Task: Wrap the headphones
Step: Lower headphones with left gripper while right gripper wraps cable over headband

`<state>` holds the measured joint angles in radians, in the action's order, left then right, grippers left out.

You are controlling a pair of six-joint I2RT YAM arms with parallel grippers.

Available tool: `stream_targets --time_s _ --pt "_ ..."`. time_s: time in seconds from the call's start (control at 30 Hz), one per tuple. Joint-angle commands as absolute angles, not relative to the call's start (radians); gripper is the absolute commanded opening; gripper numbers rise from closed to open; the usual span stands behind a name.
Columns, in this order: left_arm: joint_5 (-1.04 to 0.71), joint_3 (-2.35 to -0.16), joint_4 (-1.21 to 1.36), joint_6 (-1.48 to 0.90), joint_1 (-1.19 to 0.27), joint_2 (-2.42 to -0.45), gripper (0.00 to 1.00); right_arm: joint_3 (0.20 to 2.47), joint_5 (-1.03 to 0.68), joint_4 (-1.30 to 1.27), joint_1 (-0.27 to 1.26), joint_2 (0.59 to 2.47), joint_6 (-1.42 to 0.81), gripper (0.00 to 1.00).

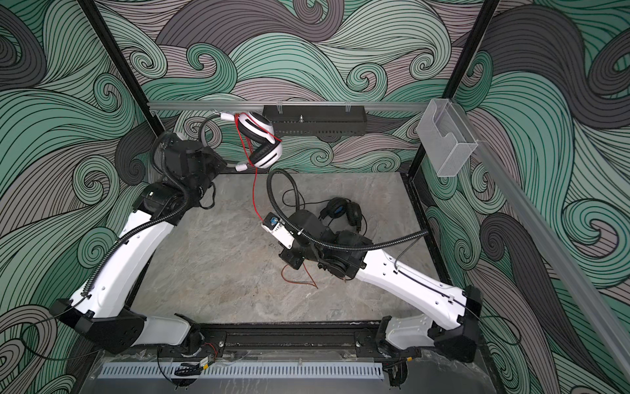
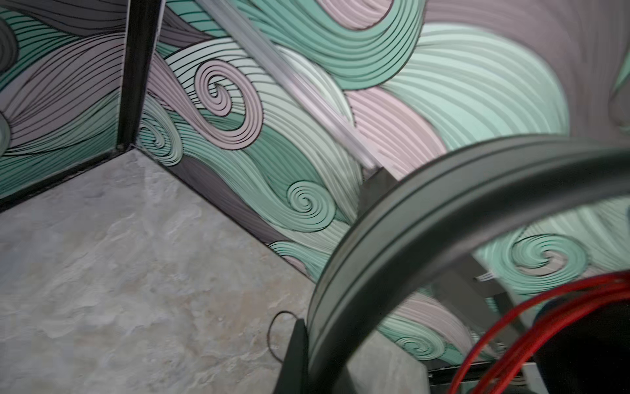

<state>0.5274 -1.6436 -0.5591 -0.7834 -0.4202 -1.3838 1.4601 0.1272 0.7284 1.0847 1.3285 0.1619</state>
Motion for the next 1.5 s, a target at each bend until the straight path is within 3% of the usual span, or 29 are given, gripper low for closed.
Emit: stream_targets --time_s 0.0,0.13,0.3,0.5,1.07,1.27,1.47 --pt "0.659 -1.575 -0.486 -0.582 -0.463 -1.351 0.0 1.599 0.272 0.87 1.117 1.353 0.292 0.0" --pt "0.667 -1.448 -0.475 -0.38 -0.515 -1.311 0.0 1.762 0.332 0.928 1.124 1.415 0.405 0.0" --pt "0.421 -1.338 -0.533 -0.234 -0.532 -1.231 0.0 1.868 0.416 0.934 1.108 1.488 0.503 0.0" --pt "0.168 -1.242 -0.63 -0.204 -0.532 -1.096 0.0 1.891 0.329 0.918 0.96 1.509 0.432 0.0" --pt "0.044 -1.228 -0.669 -0.316 -0.532 -1.035 0.0 1.59 0.262 0.711 0.745 1.289 0.265 0.0" --pt "-0.074 -1.238 -0.641 -0.316 -0.532 -1.035 0.0 1.57 0.203 0.711 0.683 1.321 0.233 0.0" --pt "-0.229 -1.282 -0.614 -0.333 -0.535 -1.03 0.0 1.52 0.081 0.613 0.654 1.346 0.226 0.09"
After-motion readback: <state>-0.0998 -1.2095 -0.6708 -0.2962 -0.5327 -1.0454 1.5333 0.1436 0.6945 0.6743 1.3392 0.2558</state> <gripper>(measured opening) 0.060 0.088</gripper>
